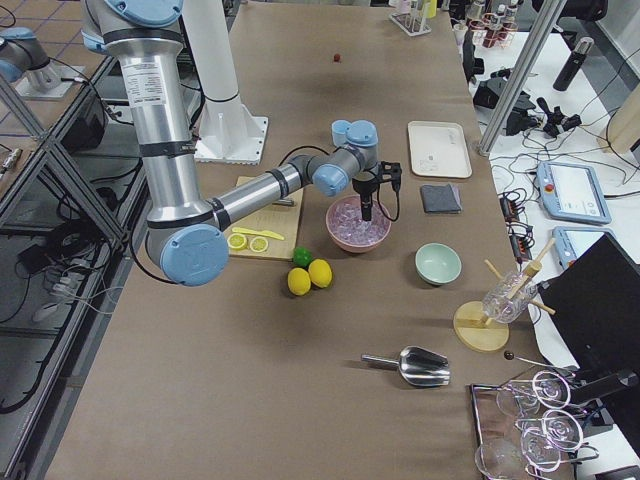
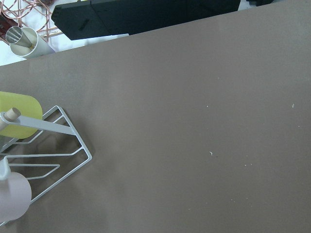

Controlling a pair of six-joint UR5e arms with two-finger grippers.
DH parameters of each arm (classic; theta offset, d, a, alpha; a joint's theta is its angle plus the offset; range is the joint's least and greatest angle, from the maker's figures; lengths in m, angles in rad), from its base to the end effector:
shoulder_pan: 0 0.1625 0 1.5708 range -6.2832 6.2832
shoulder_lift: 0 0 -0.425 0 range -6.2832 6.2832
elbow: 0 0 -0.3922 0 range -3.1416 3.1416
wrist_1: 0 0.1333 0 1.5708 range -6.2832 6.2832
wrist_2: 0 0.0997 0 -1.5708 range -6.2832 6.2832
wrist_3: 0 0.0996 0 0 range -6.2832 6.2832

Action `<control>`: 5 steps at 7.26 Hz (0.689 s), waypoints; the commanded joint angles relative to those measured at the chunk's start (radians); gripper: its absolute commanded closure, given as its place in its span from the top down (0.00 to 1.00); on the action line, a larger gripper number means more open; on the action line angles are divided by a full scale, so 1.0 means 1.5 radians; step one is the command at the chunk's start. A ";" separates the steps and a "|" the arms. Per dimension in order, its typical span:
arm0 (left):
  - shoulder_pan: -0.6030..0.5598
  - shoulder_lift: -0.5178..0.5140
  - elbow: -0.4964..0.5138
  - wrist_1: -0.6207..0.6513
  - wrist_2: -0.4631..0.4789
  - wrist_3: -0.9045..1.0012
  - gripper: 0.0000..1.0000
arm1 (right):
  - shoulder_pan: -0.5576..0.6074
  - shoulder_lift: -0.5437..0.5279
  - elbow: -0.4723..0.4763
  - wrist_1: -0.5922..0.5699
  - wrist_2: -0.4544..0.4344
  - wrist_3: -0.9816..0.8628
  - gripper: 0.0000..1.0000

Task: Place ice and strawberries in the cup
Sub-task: 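Lower the right gripper into the ice and grasp an ice cube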

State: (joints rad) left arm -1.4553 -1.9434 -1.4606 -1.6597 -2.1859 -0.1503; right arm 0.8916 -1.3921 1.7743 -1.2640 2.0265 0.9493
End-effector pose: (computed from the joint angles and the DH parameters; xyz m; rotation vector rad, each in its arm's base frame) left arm 0.0002 -0.6595 0.4987 0.2564 0.6482 0.0747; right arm -0.2905 -0.5022 0.4401 0.1464 -0.7919 0.0984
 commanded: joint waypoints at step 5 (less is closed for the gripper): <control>0.001 -0.002 0.006 -0.007 0.001 -0.001 0.98 | -0.002 0.005 -0.008 0.002 -0.010 0.007 0.78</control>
State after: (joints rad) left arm -1.4545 -1.9465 -1.4547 -1.6623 -2.1855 -0.1519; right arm 0.8889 -1.3851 1.7624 -1.2626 2.0112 0.9593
